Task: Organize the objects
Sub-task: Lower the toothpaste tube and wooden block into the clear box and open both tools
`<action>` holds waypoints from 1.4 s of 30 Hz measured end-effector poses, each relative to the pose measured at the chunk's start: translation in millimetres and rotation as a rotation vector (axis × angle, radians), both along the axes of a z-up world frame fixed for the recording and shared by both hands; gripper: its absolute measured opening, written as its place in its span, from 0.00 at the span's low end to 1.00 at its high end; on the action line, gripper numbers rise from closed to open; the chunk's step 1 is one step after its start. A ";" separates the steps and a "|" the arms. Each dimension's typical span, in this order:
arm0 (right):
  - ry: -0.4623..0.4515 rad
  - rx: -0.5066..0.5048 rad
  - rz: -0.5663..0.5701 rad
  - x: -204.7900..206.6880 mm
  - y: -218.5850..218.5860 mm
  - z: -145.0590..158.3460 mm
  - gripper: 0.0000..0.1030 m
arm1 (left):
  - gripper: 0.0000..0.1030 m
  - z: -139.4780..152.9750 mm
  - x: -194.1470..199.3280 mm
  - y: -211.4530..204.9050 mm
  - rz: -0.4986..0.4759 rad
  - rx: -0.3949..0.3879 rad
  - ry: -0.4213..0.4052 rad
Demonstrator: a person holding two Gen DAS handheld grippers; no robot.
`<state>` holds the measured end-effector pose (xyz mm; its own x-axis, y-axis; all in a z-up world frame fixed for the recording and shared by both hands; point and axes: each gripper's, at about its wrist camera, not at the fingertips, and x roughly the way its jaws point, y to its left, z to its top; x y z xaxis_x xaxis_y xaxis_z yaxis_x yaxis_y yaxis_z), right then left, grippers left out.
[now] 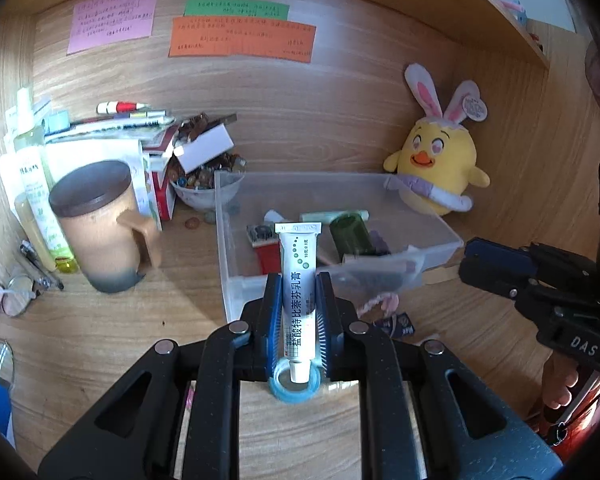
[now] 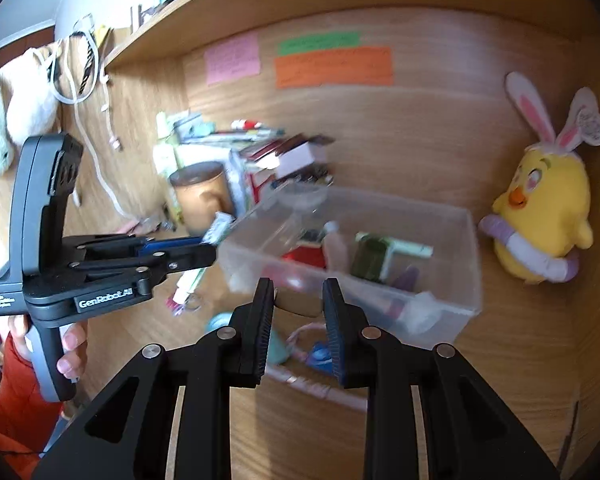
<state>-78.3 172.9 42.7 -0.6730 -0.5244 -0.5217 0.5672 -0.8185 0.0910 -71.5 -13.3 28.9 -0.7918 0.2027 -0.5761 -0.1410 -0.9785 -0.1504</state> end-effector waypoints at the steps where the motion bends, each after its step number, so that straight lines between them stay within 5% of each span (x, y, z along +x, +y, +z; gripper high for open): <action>1: 0.001 -0.008 -0.014 -3.4 4.4 2.0 0.22 | 0.15 2.5 -1.7 -0.1 -0.001 0.001 0.004; 14: 0.027 -0.026 -0.116 -38.9 26.3 10.3 0.22 | 0.15 29.9 -47.4 8.4 -0.013 -0.040 0.035; 26: -0.068 0.018 -0.204 -77.5 26.1 -25.8 0.22 | 0.15 -3.6 -102.6 13.8 -0.022 -0.080 -0.081; 38: -0.081 0.089 -0.220 -82.6 16.9 -38.2 0.23 | 0.16 -23.3 -116.7 17.0 -0.055 -0.066 -0.136; 42: -0.087 0.085 -0.231 -83.3 18.2 -37.4 0.38 | 0.16 -18.2 -111.4 18.5 -0.074 -0.055 -0.129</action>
<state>-161.6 191.1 5.2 -0.7207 -0.3140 -0.6181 0.3574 -0.9322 0.0569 -182.8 5.2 10.7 -0.6946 0.2231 -0.6840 -0.1960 -0.9734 -0.1184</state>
